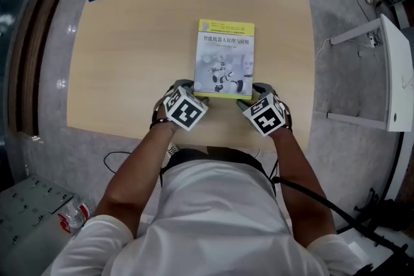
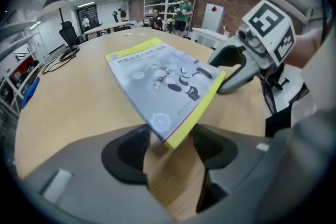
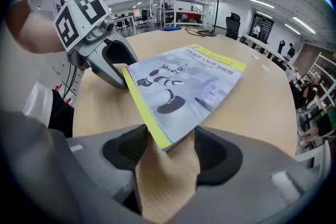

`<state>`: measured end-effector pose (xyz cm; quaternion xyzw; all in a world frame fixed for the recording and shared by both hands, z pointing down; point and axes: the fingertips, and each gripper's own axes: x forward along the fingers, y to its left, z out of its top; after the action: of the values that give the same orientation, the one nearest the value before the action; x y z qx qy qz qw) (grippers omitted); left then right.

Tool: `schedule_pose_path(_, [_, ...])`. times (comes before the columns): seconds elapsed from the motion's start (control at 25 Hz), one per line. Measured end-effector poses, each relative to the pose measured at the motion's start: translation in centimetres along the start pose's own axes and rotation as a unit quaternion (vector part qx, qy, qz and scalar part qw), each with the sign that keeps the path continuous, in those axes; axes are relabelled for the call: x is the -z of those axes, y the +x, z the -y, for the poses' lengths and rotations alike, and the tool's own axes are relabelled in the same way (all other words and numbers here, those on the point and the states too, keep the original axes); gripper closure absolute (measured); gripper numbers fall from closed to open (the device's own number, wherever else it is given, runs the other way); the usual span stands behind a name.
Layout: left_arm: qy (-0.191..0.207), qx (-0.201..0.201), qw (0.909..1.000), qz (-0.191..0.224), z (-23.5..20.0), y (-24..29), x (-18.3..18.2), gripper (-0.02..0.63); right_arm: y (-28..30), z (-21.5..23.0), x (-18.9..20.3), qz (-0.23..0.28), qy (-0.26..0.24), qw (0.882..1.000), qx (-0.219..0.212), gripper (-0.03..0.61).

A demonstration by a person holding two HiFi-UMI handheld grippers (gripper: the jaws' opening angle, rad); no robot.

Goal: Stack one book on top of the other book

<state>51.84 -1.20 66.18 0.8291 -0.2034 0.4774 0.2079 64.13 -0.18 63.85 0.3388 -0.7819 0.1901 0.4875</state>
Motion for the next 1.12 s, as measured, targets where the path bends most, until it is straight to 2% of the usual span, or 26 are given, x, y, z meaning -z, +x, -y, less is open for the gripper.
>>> schedule_pose_path(0.2, [-0.012,0.01,0.9999,0.001,0.05,-0.25,-0.02,0.334,0.2,-0.15,0.07,-0.01,-0.004,1.0,0.012,0.298])
schedule_pose_path(0.48, [-0.016,0.0,0.9998,-0.008,-0.11,-0.26,0.03,0.349,0.54,0.07,0.05,-0.019,-0.006,1.0,-0.023,0.285])
schedule_pose_path(0.56, [-0.019,0.0,0.9998,-0.01,-0.19,-0.3,-0.02,0.362,0.55,0.12,0.16,-0.019,-0.001,0.999,-0.03,0.299])
schedule_pose_path(1.12, [-0.018,-0.035,0.9992,-0.001,-0.34,0.07,0.22,0.373,0.3,-0.1,0.07,-0.011,-0.009,0.999,0.039,0.327])
